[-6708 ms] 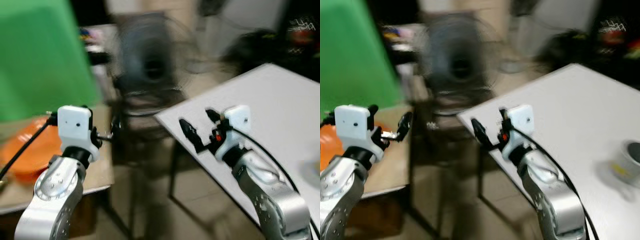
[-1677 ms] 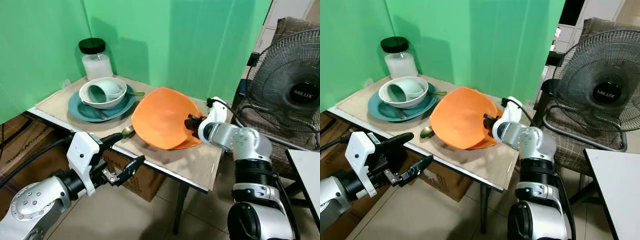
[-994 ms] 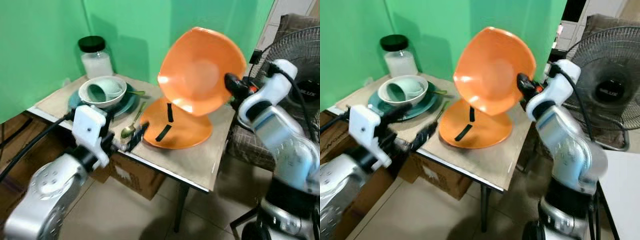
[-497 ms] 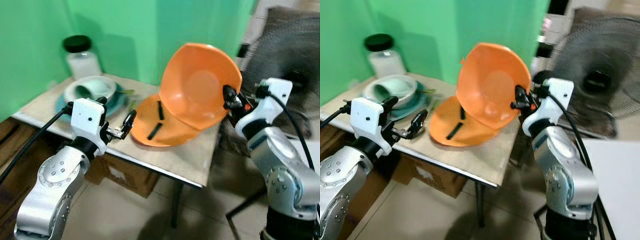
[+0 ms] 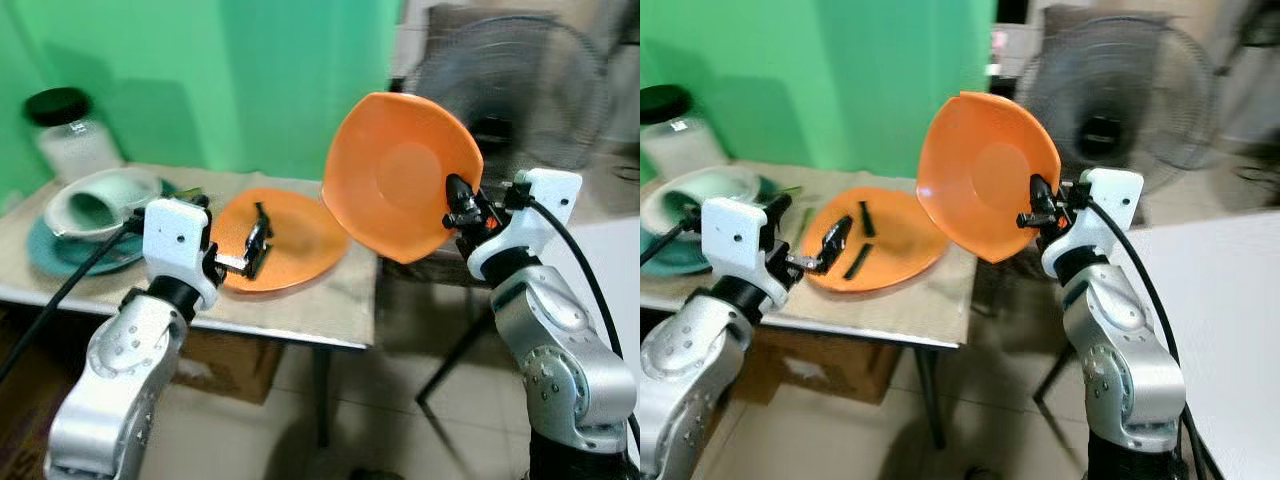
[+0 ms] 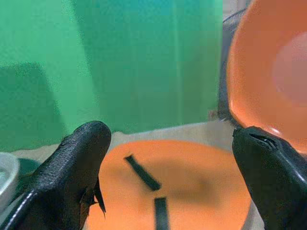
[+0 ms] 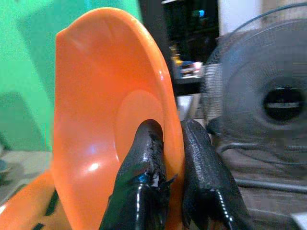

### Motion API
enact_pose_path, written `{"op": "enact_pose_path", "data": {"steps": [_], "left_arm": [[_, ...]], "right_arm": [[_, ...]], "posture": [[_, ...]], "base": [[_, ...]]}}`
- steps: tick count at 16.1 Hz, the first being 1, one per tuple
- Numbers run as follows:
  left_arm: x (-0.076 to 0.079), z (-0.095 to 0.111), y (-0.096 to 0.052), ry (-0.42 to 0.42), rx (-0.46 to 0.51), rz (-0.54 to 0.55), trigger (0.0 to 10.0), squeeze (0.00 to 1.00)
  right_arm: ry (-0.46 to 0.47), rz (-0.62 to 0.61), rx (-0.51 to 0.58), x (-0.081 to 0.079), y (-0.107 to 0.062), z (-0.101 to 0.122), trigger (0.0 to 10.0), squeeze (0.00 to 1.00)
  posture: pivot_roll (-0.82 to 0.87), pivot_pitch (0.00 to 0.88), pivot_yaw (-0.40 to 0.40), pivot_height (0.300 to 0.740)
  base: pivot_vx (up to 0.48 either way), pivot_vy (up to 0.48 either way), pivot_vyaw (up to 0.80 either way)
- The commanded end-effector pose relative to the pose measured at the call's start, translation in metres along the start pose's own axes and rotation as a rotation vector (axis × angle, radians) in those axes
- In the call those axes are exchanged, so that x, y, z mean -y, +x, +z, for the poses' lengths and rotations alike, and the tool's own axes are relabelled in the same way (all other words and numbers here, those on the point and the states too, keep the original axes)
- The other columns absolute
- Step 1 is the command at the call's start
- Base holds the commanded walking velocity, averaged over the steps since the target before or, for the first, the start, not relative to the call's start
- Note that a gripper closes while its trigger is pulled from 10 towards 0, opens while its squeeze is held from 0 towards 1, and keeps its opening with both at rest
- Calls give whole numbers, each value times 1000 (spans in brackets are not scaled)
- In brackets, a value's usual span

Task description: Setting the table

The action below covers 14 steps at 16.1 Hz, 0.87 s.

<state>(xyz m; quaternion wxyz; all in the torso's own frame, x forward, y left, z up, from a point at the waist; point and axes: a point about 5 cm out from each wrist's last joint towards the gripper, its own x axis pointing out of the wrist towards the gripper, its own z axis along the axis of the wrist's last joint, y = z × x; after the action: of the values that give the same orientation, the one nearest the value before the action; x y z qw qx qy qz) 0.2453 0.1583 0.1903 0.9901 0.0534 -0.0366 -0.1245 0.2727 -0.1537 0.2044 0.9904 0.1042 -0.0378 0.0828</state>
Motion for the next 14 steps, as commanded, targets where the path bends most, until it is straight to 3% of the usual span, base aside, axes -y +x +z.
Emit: {"op": "enact_pose_path", "data": {"steps": [1,3,5,14], "left_arm": [[-4,-2,0,-3,-3,46,10000,0],[-5,-2,0,4,-5,67,10000,0],[-5,-4,0,-20,-21,80,10000,0],[-10,-3,-4,26,-3,121,10000,0]], "right_arm": [[-14,8,71,-4,-3,13,10000,0],[-28,-6,55,-2,-3,11,10000,0],[-35,-12,41,-1,-3,10,10000,0],[-52,-19,-20,-2,-1,2,10000,0]], "posture": [[-97,0,18,740],[-98,0,12,740],[-99,0,9,740],[-88,0,-12,740]], "base": [[0,0,0],[0,0,0],[0,0,-800],[0,0,-800]]}}
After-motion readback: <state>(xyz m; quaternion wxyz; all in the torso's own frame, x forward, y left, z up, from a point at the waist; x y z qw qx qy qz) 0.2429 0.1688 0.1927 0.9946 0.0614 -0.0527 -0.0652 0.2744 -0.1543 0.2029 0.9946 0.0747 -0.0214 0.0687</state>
